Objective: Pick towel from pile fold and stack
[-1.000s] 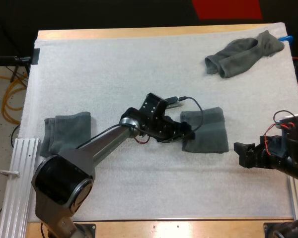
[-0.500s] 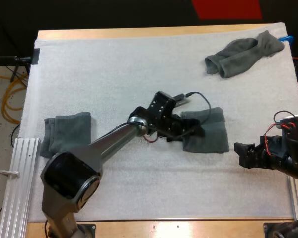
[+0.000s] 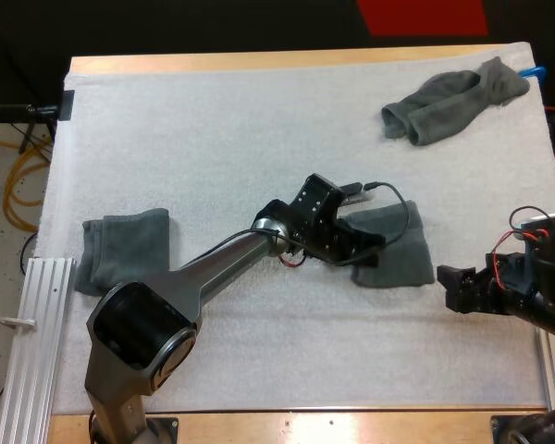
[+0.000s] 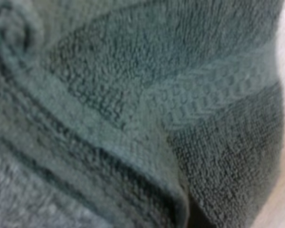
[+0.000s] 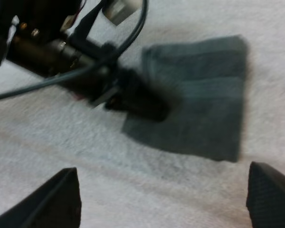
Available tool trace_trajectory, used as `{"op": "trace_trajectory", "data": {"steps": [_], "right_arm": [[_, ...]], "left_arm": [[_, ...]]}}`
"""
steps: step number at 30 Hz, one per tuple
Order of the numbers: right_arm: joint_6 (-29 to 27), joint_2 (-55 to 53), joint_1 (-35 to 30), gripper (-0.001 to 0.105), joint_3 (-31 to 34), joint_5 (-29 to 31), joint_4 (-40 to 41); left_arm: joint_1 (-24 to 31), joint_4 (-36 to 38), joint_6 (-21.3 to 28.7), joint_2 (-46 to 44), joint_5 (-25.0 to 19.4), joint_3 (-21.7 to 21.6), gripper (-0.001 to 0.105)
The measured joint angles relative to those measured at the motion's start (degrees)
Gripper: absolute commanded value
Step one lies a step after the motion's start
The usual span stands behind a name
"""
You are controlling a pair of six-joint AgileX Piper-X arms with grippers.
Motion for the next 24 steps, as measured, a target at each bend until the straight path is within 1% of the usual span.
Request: {"op": "trace_trajectory", "data": {"steps": [3,6,9,12,15,17,19,24], "right_arm": [[0.00,0.00,0.00,0.070,0.00,1.10,0.00],[0.00,0.00,0.00,0.070,0.00,1.37,0.00],[0.00,0.00,0.00,0.070,0.00,1.36,0.00],[0.00,0.00,0.00,0.070,0.00,1.36,0.00],[0.00,0.00,0.00,0.070,0.00,1.36,0.00],[0.00,0.00,0.00,0.070,0.00,1.36,0.00],[0.00,0.00,0.00,0.070,0.00,1.36,0.00],[0.00,0.00,0.00,0.070,0.00,1.36,0.00]], "left_arm": [[1.47,3.33,5.91,-1.06,-0.20,0.00,0.000],[4.69,8.08,13.48,-4.17,-0.36,0.00,0.000],[9.35,12.52,18.63,-8.22,-0.49,0.00,0.000],[15.25,16.46,22.90,-11.67,-0.38,0.00,0.000],[21.36,21.75,27.98,-14.40,0.94,-0.27,0.000],[25.05,26.51,31.50,-15.91,0.51,-0.83,0.000],[29.14,30.77,34.81,-17.25,-1.38,-1.18,0.000],[39.16,39.05,42.85,-19.66,-8.54,-1.39,0.000]]}}
